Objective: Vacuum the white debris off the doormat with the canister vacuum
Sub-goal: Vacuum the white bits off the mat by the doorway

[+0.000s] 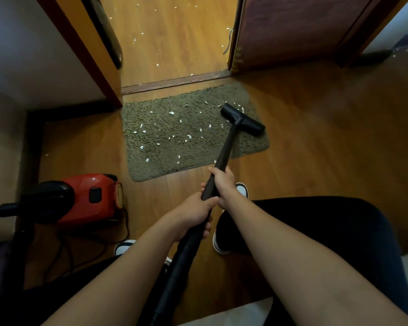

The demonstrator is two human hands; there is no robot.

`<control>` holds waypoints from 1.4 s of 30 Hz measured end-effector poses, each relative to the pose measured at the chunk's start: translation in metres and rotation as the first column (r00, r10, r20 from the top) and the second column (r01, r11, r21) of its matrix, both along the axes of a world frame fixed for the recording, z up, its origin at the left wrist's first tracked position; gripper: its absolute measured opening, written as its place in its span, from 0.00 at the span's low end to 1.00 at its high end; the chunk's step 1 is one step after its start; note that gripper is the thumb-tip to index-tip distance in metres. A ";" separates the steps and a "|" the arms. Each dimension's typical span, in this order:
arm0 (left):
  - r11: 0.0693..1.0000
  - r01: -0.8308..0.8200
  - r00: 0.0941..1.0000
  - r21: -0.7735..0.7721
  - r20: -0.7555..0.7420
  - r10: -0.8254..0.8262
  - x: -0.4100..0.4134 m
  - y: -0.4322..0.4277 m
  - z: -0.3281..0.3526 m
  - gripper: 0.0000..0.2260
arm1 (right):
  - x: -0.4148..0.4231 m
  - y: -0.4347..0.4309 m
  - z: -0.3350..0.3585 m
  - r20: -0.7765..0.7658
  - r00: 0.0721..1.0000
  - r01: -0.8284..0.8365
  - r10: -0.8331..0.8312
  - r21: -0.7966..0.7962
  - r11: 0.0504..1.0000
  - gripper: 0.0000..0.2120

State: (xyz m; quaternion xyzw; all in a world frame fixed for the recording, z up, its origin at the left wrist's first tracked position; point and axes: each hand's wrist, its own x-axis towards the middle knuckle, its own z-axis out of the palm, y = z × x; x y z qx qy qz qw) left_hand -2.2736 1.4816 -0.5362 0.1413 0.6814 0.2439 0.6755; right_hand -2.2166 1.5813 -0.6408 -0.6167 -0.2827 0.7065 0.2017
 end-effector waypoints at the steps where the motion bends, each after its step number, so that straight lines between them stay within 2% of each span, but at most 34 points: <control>1: 1.000 -0.005 1.000 0.005 0.001 0.005 0.000 0.006 -0.001 0.07 | -0.001 0.006 -0.001 0.000 1.000 0.005 -0.005 0.000 1.000 0.18; 6: 1.000 -0.010 1.000 0.018 0.004 0.010 -0.003 0.038 -0.007 0.08 | -0.007 0.039 -0.007 0.008 0.999 0.031 -0.031 0.011 0.999 0.25; 11: 0.999 -0.018 1.000 0.051 -0.009 0.019 -0.003 0.065 -0.016 0.06 | -0.009 0.069 -0.014 0.029 0.999 0.033 -0.034 0.032 0.999 0.22; 15: 0.997 -0.022 0.999 0.077 -0.043 0.025 -0.005 0.077 -0.030 0.10 | -0.011 0.083 -0.020 0.033 0.999 0.036 -0.037 0.033 0.999 0.21; 18: 0.995 -0.040 0.998 0.086 -0.050 0.044 -0.008 0.075 -0.038 0.09 | -0.014 0.082 -0.022 0.020 0.998 0.050 -0.051 0.033 0.998 0.20; 22: 0.994 -0.032 0.996 0.108 -0.082 0.041 -0.016 0.065 -0.044 0.09 | -0.021 0.065 -0.024 -0.019 0.996 0.090 -0.089 0.029 0.996 0.16; 27: 0.993 -0.039 0.995 0.107 -0.091 0.049 -0.026 0.045 -0.045 0.10 | -0.032 0.038 -0.023 -0.057 0.987 0.151 -0.150 0.013 0.988 0.19; 32: 0.995 -0.059 0.995 0.084 -0.072 0.065 -0.039 0.018 -0.041 0.11 | -0.045 0.009 -0.014 -0.038 0.992 0.122 -0.121 0.018 0.992 0.19; 37: 0.996 -0.074 0.993 0.054 -0.090 0.078 -0.054 -0.020 -0.032 0.11 | -0.061 -0.031 0.002 -0.024 0.995 0.101 -0.101 -0.022 0.995 0.12; 42: 0.994 -0.104 0.991 0.033 -0.085 0.106 -0.061 -0.073 -0.025 0.10 | -0.070 -0.082 0.009 -0.039 0.997 0.065 -0.067 -0.057 0.996 0.09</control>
